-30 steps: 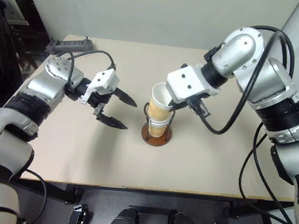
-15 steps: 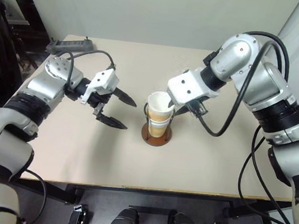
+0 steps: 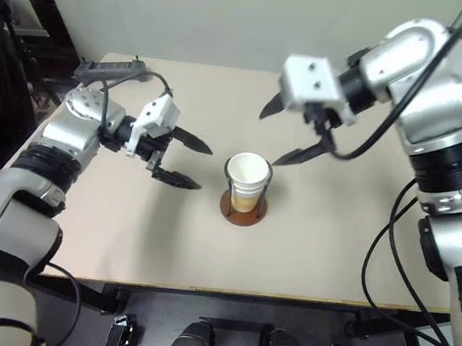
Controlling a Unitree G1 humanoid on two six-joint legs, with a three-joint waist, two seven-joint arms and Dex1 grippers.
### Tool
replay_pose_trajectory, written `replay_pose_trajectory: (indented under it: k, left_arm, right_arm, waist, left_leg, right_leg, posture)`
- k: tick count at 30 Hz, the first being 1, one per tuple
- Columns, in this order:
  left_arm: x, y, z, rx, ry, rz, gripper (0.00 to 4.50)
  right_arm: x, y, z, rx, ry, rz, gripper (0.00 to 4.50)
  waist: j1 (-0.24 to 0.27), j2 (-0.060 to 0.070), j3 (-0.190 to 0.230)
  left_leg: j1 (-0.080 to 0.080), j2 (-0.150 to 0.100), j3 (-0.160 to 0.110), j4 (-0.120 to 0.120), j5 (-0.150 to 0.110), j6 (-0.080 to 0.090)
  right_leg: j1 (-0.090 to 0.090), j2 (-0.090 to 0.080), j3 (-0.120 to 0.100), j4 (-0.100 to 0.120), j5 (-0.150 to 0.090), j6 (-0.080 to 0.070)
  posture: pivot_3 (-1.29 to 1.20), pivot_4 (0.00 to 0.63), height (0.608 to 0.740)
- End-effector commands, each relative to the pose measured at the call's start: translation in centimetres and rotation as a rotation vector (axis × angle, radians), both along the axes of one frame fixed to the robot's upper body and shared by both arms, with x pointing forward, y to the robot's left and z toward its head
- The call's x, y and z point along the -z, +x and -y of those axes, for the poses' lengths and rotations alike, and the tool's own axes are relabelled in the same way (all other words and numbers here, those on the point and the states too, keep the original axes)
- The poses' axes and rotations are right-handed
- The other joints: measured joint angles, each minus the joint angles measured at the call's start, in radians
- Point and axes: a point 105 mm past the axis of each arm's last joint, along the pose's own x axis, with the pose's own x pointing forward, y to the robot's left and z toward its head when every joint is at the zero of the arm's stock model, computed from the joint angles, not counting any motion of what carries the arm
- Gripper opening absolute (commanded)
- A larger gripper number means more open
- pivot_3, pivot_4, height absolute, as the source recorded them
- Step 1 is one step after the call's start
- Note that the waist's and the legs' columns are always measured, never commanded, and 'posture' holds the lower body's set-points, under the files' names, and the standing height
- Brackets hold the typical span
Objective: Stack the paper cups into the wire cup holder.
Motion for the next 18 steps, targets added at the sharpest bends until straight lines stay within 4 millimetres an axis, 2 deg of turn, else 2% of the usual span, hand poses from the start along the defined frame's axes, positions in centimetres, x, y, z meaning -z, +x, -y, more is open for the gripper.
replay_pose_trajectory:
  k: [1, 4, 6, 7, 10, 18]
  left_arm:
    - [-3.6, -0.2, -1.3, -0.034, -0.155, 0.019, 4.50]
    - [-4.0, -0.3, -1.9, -0.062, -0.205, -0.006, 4.50]
    - [-4.0, -0.4, -2.7, -0.097, -0.245, -0.039, 4.50]
    - [-4.0, -0.4, -2.9, -0.109, -0.257, -0.047, 4.50]
    - [-3.1, -0.3, -4.0, -0.183, -0.283, -0.058, 4.50]
    - [-0.8, -1.4, -5.7, -0.289, -0.324, -0.095, 4.50]
  right_arm:
    - [-1.3, -0.7, 3.6, 0.114, 0.121, -0.045, 4.44]
    - [-0.4, -0.4, 5.9, 0.204, 0.154, -0.065, 4.44]
    - [0.7, 0.8, 8.7, 0.328, 0.222, -0.068, 4.44]
    - [1.0, 1.0, 9.4, 0.363, 0.244, -0.067, 4.44]
    - [2.7, 2.0, 12.0, 0.502, 0.375, -0.116, 4.44]
    - [5.1, 2.3, 13.6, 0.566, 0.648, -0.183, 4.44]
  waist:
    - [0.000, 0.000, 0.000]
    - [-0.002, -0.001, 0.000]
    - [-0.004, -0.001, 0.000]
    - [-0.004, -0.001, 0.000]
    - [-0.009, -0.001, 0.000]
    - [-0.016, -0.001, 0.000]
  left_leg:
    - [0.000, 0.000, 0.000, 0.000, 0.000, 0.000]
    - [0.001, 0.000, 0.002, -0.001, 0.003, -0.006]
    - [0.003, 0.000, 0.003, -0.002, 0.003, -0.006]
    - [0.003, 0.001, 0.003, -0.002, 0.003, -0.006]
    - [0.007, 0.002, 0.004, -0.003, 0.002, -0.003]
    - [0.015, 0.002, 0.004, -0.003, 0.003, 0.000]
  right_leg:
    - [0.000, 0.000, 0.000, 0.000, 0.000, -0.001]
    - [0.001, 0.000, 0.000, -0.001, -0.002, 0.001]
    - [0.002, 0.000, 0.001, 0.001, -0.002, 0.002]
    - [0.002, 0.000, 0.001, 0.001, -0.002, 0.002]
    - [0.003, 0.000, 0.001, 0.003, -0.002, 0.005]
    - [0.011, 0.001, 0.002, 0.003, -0.002, 0.012]
  posture:
    - [0.00, 0.150, 0.740]
    - [0.00, 0.150, 0.740]
    - [0.00, 0.150, 0.740]
    - [0.00, 0.150, 0.740]
    - [0.00, 0.150, 0.740]
    - [0.00, 0.150, 0.740]
